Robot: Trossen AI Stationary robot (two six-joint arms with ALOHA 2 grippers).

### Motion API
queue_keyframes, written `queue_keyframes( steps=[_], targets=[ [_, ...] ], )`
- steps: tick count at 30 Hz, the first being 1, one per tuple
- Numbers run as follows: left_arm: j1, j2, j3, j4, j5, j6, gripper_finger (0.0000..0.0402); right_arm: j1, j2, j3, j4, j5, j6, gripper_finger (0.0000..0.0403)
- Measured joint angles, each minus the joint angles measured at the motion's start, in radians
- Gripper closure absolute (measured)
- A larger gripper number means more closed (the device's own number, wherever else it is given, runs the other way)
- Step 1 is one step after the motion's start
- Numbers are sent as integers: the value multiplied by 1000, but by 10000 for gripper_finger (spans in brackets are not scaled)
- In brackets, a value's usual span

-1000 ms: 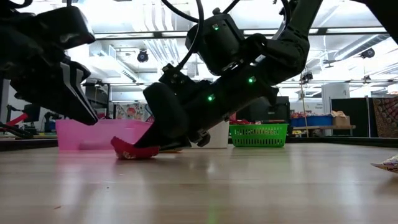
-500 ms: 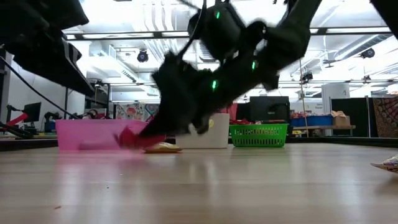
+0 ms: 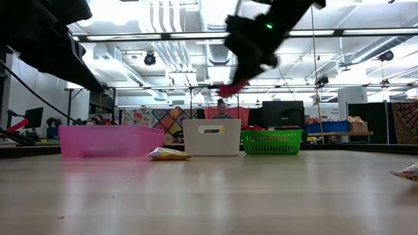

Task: Sort candy
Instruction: Put the red candy into the green bin, then put the yellow candy into the white bin

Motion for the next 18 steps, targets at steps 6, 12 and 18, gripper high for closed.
queue_keyframes(
  steps=[6,12,18],
  targets=[
    [1,10,0,16,-37,10,370,-187,-122,-22,-380,128,277,390],
    [2,13,0,22,-59,10,370,-367,-113,-81,-410,70,352,378],
    [2,13,0,30,-59,10,370,-432,-95,-101,-402,37,351,318]
  ],
)
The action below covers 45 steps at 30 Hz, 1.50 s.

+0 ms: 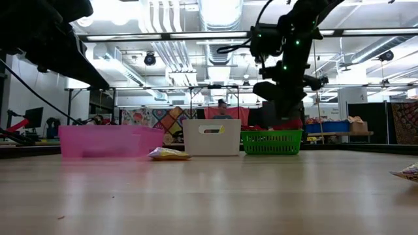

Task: Sort candy
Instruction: Put the yellow candy into the white bin

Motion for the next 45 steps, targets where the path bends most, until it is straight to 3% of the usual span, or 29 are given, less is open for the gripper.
queue_keyframes(
  steps=[4,9,16,22,33,42,45],
  targets=[
    [0,0,0,12,-2,0,370,-2,0,5,-1,-19,-6,273],
    [0,0,0,95,-79,18,370,52,-35,16,2,-27,-9,240],
    [5,1,0,234,-80,146,370,228,-145,27,5,-28,-20,230],
    [28,1,0,247,-79,156,366,410,-237,26,3,-37,-10,229],
    [74,21,0,326,-77,253,272,619,-307,62,9,-297,127,230],
    [140,211,3,487,-74,398,216,663,-301,43,-2,-304,119,231],
    [194,265,3,526,-17,436,213,663,-301,35,1,-303,112,231]
  ],
)
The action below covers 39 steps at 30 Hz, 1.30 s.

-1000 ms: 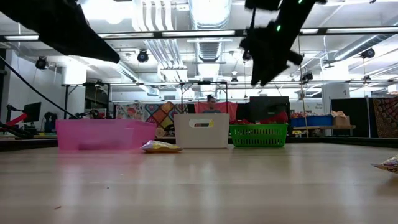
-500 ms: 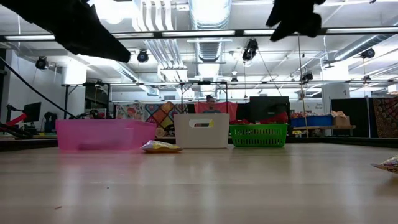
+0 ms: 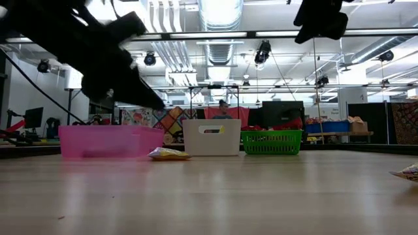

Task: Sort candy
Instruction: Put the yellow candy into the white bin

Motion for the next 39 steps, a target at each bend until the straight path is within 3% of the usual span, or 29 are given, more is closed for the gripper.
queue_keyframes(
  steps=[3,11,19,23,29,34,39],
  targets=[
    [65,55,0,59,88,61,216,0,0,-16,1,0,0,231],
    [221,190,-1,103,180,172,235,0,0,-43,4,0,23,232],
    [272,264,0,117,205,176,251,0,0,-44,5,2,22,232],
    [272,265,0,117,222,155,283,0,0,-44,7,2,20,232],
    [269,264,-1,113,237,150,388,0,0,-44,9,10,3,232],
    [229,215,1,95,250,150,400,0,0,-56,13,29,-2,232],
    [205,90,20,116,252,234,401,0,0,-98,85,36,-16,232]
  ],
)
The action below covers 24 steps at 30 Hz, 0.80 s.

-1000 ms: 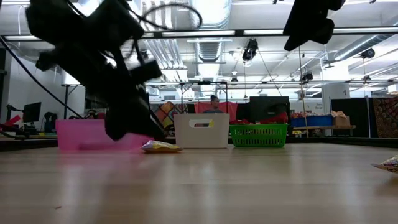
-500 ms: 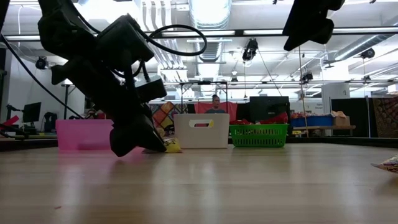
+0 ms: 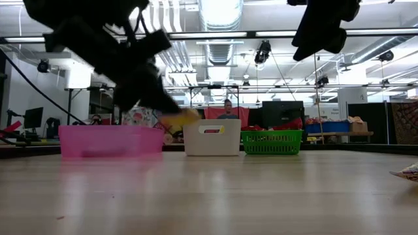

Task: Sort candy
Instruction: Put the yellow candy into the white bin

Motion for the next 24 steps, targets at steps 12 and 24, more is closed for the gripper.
queue_keyframes(
  steps=[12,24],
  targets=[
    [276,-107,71,141,140,326,401,0,0,-32,134,0,-48,232],
    [546,57,212,121,324,327,369,0,0,-31,152,0,-56,232]
  ],
)
